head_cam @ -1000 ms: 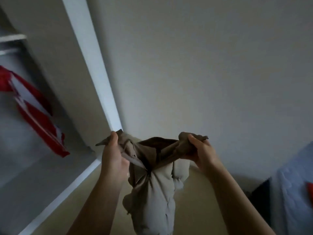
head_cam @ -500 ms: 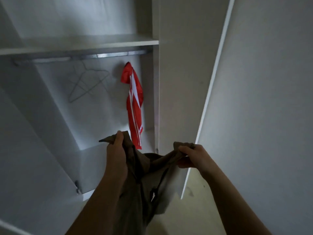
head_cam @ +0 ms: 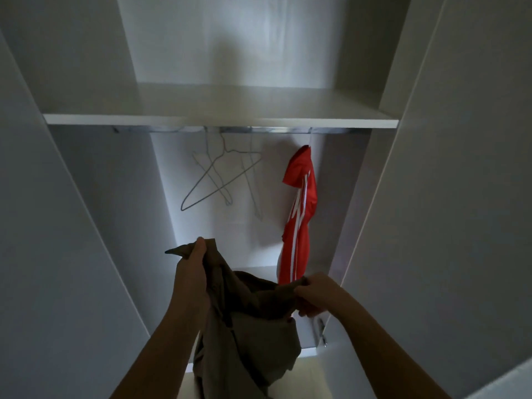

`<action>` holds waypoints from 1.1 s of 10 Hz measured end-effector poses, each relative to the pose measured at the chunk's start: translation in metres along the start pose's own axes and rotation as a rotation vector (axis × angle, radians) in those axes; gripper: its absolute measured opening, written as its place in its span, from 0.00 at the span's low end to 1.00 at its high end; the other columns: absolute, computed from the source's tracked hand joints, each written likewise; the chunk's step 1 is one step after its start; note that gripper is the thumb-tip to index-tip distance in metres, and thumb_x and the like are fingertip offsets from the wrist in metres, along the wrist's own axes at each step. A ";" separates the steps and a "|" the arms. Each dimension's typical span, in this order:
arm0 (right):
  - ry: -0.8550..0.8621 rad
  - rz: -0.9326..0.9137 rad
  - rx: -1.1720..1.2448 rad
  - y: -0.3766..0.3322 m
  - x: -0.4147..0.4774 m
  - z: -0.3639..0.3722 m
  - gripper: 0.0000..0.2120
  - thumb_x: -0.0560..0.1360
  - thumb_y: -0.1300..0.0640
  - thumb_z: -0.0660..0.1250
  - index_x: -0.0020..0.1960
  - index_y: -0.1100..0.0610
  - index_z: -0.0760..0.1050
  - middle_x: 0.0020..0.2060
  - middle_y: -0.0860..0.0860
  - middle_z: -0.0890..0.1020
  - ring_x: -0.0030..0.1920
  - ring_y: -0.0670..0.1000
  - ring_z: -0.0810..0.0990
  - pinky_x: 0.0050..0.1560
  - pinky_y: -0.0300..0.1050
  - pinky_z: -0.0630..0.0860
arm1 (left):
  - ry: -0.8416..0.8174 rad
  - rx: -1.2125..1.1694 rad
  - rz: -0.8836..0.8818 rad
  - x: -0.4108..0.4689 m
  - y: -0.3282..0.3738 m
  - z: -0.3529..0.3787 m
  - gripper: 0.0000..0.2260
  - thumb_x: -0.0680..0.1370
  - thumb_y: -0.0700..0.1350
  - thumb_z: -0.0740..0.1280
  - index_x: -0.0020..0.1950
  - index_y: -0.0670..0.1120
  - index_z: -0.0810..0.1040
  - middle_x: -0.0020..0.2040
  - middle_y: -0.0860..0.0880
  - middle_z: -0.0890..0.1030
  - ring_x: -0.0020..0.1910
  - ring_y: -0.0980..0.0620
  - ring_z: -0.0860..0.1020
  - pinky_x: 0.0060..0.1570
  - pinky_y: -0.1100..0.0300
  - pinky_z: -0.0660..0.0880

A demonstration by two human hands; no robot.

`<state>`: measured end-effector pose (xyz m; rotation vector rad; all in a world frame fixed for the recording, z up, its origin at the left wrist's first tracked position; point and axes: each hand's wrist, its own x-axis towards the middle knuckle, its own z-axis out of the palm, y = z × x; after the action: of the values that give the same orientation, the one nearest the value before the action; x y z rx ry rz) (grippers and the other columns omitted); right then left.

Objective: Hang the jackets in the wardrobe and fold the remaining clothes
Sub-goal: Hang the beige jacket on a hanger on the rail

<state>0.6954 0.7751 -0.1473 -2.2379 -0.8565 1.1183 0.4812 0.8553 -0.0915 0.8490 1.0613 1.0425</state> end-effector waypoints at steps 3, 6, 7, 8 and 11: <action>0.172 -0.159 -0.139 -0.083 0.108 0.003 0.16 0.78 0.56 0.63 0.64 0.60 0.72 0.59 0.56 0.77 0.53 0.53 0.78 0.54 0.47 0.77 | -0.096 -0.086 -0.135 0.128 0.030 0.022 0.13 0.81 0.50 0.60 0.40 0.44 0.73 0.36 0.47 0.74 0.36 0.52 0.73 0.41 0.58 0.72; 0.282 -0.308 0.067 -0.195 0.224 -0.017 0.27 0.78 0.59 0.62 0.75 0.61 0.59 0.57 0.58 0.74 0.47 0.50 0.73 0.45 0.39 0.71 | 0.003 -0.063 -0.100 0.205 0.042 0.031 0.12 0.81 0.50 0.61 0.44 0.43 0.75 0.39 0.45 0.77 0.38 0.49 0.76 0.39 0.57 0.75; 0.296 -0.295 0.112 -0.222 0.258 -0.022 0.27 0.78 0.60 0.61 0.74 0.63 0.59 0.65 0.60 0.73 0.54 0.53 0.74 0.46 0.41 0.69 | 0.028 -0.090 -0.076 0.222 0.039 0.034 0.12 0.81 0.49 0.61 0.42 0.43 0.74 0.38 0.45 0.75 0.35 0.52 0.76 0.41 0.58 0.73; 0.190 -0.245 0.356 -0.228 0.274 -0.018 0.17 0.80 0.64 0.58 0.68 0.61 0.66 0.53 0.62 0.79 0.40 0.53 0.82 0.35 0.41 0.73 | -0.005 -0.016 -0.052 0.236 0.035 0.036 0.10 0.81 0.50 0.61 0.43 0.47 0.74 0.40 0.48 0.77 0.37 0.54 0.77 0.42 0.57 0.75; 0.390 -0.384 0.262 -0.196 0.279 0.011 0.16 0.82 0.59 0.53 0.50 0.64 0.78 0.38 0.51 0.74 0.38 0.49 0.72 0.41 0.42 0.67 | 0.017 -0.042 -0.088 0.243 0.024 0.030 0.11 0.81 0.49 0.62 0.43 0.45 0.75 0.39 0.47 0.77 0.38 0.50 0.76 0.44 0.56 0.73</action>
<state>0.7555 1.1100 -0.1682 -1.8807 -0.8653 0.5562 0.5380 1.0917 -0.1261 0.7538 1.0781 0.9959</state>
